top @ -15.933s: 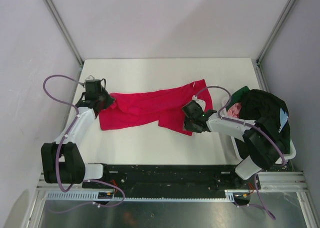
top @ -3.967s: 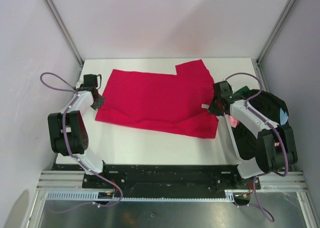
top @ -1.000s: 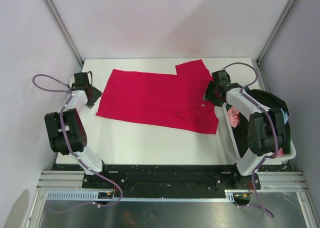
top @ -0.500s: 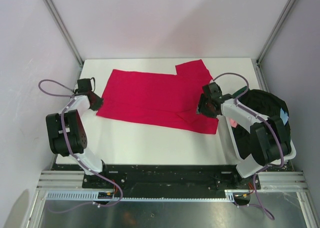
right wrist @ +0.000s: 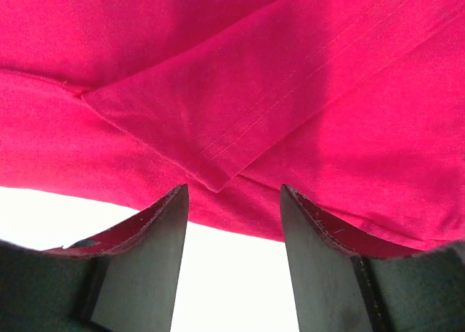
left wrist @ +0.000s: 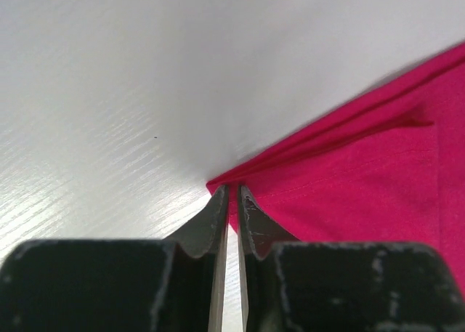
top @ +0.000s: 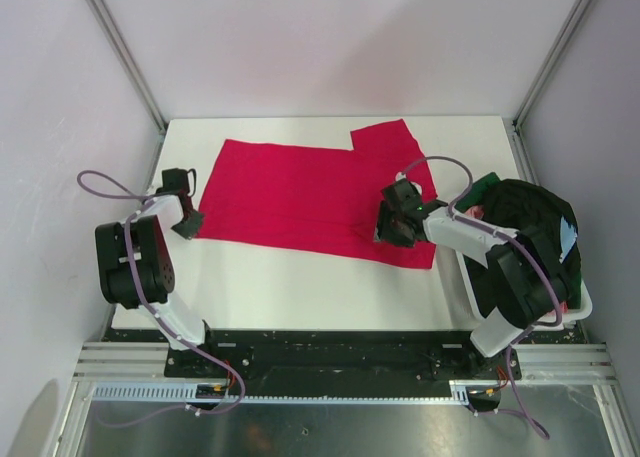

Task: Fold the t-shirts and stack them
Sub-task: Fold the flattened tshirt in 1/3 of the way

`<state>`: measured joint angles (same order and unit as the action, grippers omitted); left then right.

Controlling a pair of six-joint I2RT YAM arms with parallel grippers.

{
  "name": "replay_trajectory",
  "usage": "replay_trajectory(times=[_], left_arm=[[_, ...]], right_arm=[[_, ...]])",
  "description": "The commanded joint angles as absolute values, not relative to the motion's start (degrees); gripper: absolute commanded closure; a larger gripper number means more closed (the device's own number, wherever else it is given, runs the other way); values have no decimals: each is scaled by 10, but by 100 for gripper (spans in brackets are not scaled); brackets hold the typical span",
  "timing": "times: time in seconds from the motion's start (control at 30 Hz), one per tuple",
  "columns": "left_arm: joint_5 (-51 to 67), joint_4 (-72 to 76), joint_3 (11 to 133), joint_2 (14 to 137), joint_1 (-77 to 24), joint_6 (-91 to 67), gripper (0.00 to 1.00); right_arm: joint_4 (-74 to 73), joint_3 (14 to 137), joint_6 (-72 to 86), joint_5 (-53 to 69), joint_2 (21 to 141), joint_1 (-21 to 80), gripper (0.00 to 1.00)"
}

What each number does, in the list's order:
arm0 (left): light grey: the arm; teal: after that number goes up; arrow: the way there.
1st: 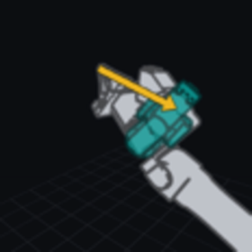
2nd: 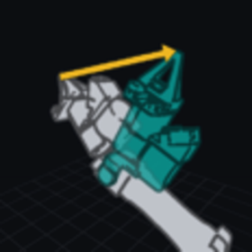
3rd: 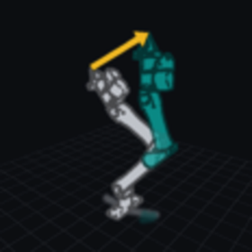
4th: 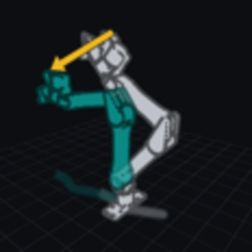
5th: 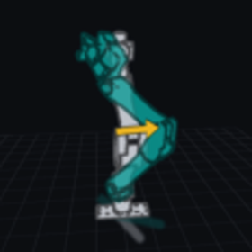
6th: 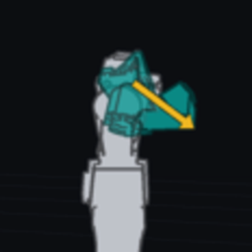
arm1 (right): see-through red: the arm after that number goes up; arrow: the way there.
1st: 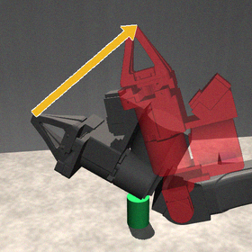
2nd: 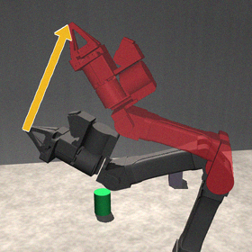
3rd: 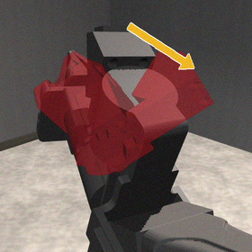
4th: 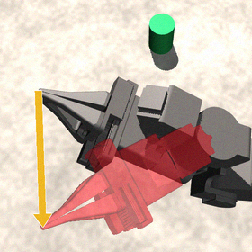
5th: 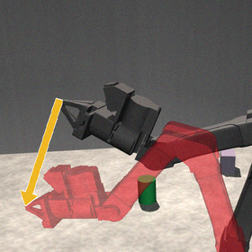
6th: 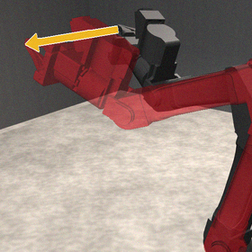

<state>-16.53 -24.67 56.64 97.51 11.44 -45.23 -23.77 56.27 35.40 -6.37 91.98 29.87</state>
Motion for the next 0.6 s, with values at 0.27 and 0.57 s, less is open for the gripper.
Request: replay_trajectory(times=[0.27,0.57], left_arm=[[-216,-274,567,971,125,-471,87],[-212,-274,570,973,125,-470,87]], right_arm=[[-197,563,385,-69,955,327,50],[-190,591,377,-67,981,328,78]])
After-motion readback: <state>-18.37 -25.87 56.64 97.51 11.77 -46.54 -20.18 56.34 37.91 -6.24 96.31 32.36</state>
